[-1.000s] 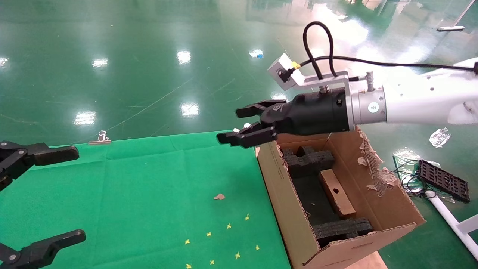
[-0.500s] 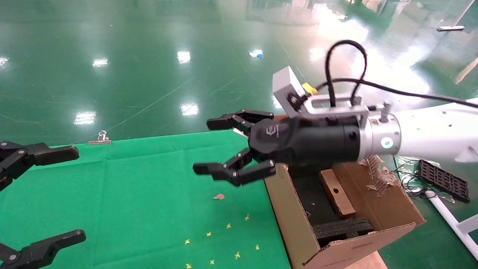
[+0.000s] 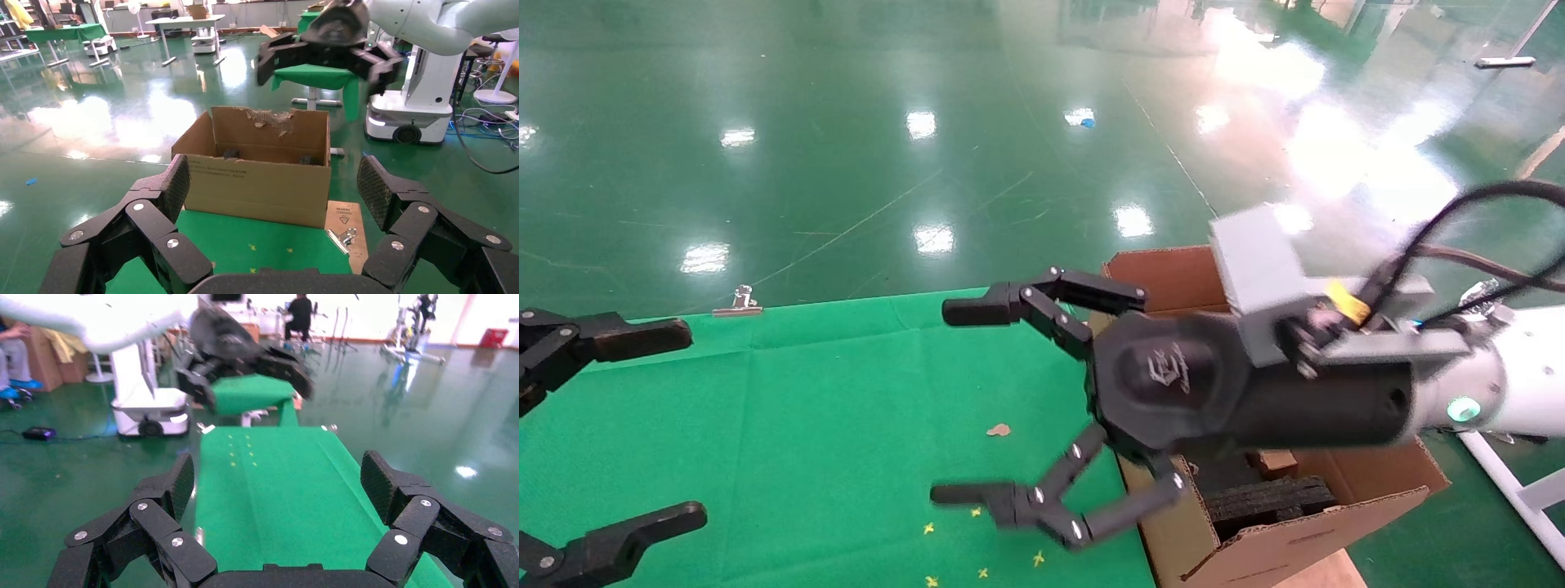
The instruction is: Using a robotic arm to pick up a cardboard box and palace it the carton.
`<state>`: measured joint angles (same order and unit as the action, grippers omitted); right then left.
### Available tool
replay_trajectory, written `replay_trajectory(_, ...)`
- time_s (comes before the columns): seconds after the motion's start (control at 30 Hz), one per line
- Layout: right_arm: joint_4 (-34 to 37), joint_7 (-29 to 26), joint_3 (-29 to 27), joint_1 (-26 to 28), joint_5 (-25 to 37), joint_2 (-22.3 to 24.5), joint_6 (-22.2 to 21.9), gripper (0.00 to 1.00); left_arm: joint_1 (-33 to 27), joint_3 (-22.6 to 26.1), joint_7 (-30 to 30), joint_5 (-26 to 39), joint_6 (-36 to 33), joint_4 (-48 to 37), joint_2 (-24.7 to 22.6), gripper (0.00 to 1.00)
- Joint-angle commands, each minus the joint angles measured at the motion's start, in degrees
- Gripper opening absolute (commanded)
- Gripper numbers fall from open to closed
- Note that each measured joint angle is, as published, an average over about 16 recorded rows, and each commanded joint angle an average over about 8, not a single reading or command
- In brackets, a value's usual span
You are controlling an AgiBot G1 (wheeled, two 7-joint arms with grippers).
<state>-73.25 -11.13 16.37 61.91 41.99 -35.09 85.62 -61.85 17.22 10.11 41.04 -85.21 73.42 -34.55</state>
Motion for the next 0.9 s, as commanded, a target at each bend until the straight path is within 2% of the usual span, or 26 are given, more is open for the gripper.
replay_trajectory(0.03, -1.5, 0.8, -1.9, -1.8, -0.9, 0.3, 0.4, 1.00, 0.0, 0.0, 0.0, 0.0, 0.0, 0.0, 0.0, 1.00)
replay_trajectory(0.9, -0.4, 0.4, -0.5, -0.5, -0.2, 0.1, 0.1, 1.00, 0.0, 0.0, 0.0, 0.0, 0.0, 0.0, 0.0, 1.00)
